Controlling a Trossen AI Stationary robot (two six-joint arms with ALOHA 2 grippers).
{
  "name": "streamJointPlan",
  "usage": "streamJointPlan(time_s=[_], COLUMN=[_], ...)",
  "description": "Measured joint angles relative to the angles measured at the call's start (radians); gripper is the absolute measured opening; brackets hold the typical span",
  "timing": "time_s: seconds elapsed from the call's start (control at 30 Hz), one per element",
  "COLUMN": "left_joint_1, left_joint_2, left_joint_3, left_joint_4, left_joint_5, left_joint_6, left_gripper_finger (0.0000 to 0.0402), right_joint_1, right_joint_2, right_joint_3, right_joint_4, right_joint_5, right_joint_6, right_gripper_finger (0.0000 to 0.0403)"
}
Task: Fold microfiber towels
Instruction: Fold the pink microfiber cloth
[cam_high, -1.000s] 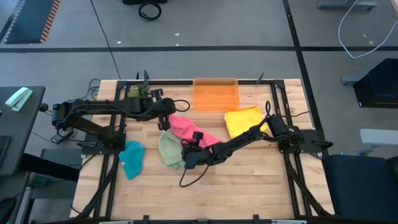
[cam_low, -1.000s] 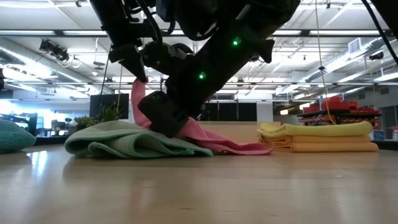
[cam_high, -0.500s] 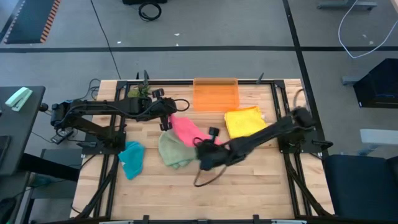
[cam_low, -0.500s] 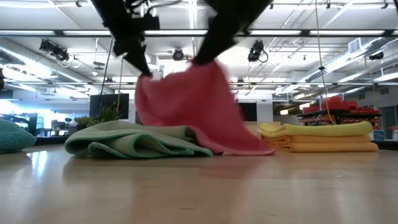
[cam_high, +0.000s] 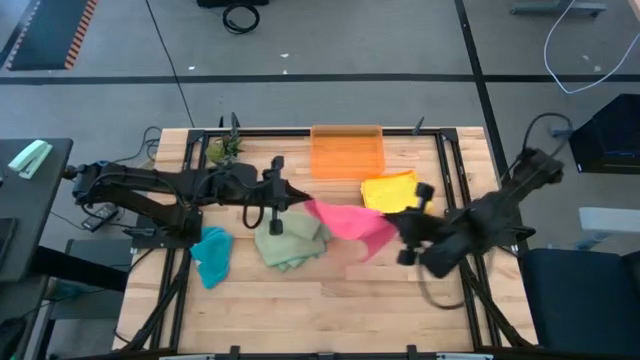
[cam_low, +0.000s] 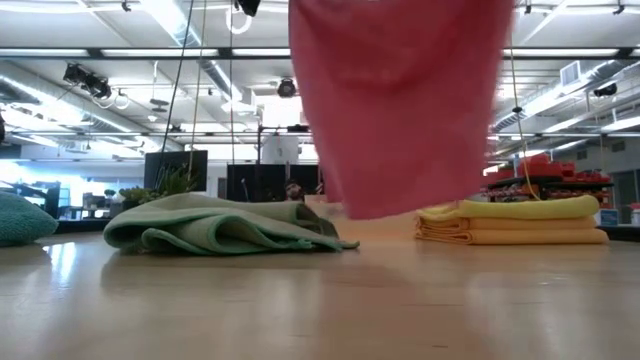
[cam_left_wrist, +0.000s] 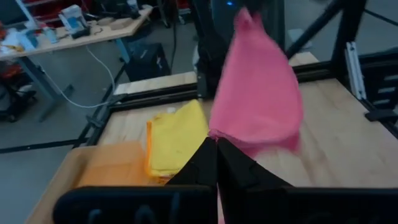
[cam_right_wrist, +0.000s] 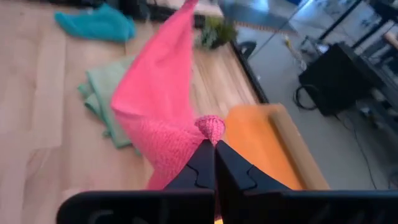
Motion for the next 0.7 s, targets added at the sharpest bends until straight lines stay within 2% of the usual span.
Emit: streamJointPlan(time_s=[0.17, 0.33, 0.43, 0.5, 0.7], left_joint_1=[-0.017, -0.082, -0.164, -0.224, -0.375], left_joint_2=[0.000, 0.019, 0.075, 0.133, 0.341], left_joint_3=[0.000, 0.000, -0.002, -0.001, -0.001], left_joint_4=[0.018, -0.021, -0.090, -0.072, -0.048], left_joint_5=[0.006, 0.129, 0.137, 0.130, -0.029], left_joint_6=[-0.007, -0.079, -0.113, -0.119, -0.164], left_gripper_finger=[0.0004, 0.0004, 0.0004, 0.0005, 0.0005], right_joint_1=[0.067, 0.196, 0.286, 0.332, 0.384], right_joint_2=[-0.085, -0.088, -0.048, -0.012, 0.130], right_joint_3=[0.000, -0.006, -0.068, -0.139, -0.394], right_joint_4=[-0.073, -0.066, 0.035, 0.149, 0.516], right_joint_5=[-0.029, -0.146, -0.187, -0.191, -0.206], right_joint_6=[0.002, 0.111, 0.143, 0.151, 0.236], right_gripper_finger=[0.0002, 0.0002, 0.0002, 0.0002, 0.0002])
